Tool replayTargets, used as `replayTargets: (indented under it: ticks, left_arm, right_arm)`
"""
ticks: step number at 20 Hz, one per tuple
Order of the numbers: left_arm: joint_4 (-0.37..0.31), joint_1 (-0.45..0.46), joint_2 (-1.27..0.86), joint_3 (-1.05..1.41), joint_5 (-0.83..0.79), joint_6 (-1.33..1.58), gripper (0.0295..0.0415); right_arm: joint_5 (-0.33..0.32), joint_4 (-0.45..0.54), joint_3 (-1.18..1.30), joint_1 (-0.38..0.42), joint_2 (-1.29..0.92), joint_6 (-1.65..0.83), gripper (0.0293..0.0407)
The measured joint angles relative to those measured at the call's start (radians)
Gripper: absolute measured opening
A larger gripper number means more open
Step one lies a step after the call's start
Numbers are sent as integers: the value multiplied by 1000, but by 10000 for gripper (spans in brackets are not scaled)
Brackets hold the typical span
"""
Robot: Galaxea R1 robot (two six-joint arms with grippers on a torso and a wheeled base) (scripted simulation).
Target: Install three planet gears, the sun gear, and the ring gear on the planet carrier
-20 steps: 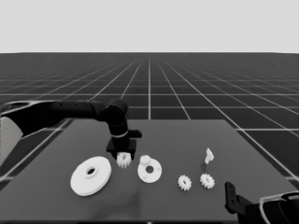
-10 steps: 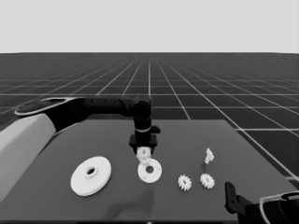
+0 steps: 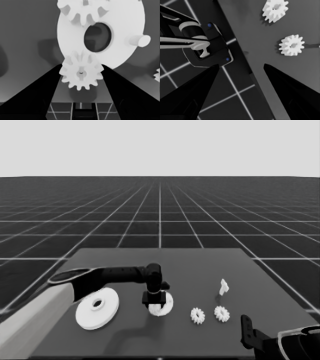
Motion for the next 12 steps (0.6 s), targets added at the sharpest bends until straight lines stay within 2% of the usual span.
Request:
replayTargets:
  ticks: [1,3,4,6,11,12]
  left_arm:
    - [1,1,0,-1,-1,1,312]
    - [2,3,0,-3,-1,2,371]
    - [2,3,1,-3,-1,2,381]
    - [3,3,1,-3,-1,2,384]
    - [3,3,1,-3,-1,2,385]
    - [-143,-114,-27,118,47,-83,385]
  right_arm:
    - [0,0,0,0,0,0,385]
    - [0,0,0,0,0,0,385]
    - [0,0,0,0,0,0,385]
    - [0,0,0,0,0,0,385]
    - [0,0,0,0,0,0,385]
    - [0,0,0,0,0,0,385]
